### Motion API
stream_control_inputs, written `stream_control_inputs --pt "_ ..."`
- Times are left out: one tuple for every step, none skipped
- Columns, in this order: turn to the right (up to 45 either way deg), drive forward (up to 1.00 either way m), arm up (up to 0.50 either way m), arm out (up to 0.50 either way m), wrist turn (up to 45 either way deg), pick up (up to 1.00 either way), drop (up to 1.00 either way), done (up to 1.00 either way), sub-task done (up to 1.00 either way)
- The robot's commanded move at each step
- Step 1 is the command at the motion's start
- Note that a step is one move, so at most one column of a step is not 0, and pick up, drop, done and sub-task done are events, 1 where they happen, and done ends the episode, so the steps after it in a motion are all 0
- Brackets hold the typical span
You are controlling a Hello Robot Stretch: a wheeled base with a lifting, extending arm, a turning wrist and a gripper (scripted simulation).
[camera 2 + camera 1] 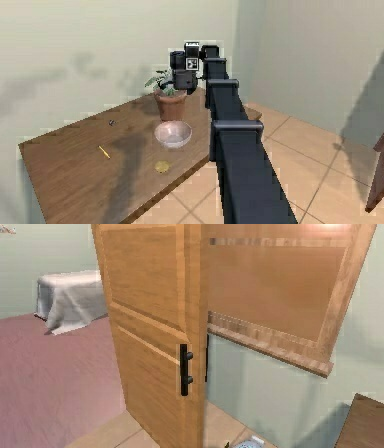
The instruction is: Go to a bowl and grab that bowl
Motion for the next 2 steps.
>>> stream_control_inputs --pt "0.0 0.00 -0.28 0.00 0.0 0.00 0.00 0.00 0.00" --pt "0.0 0.00 0.00 0.00 0.0 1.00 0.00 0.00 0.00"
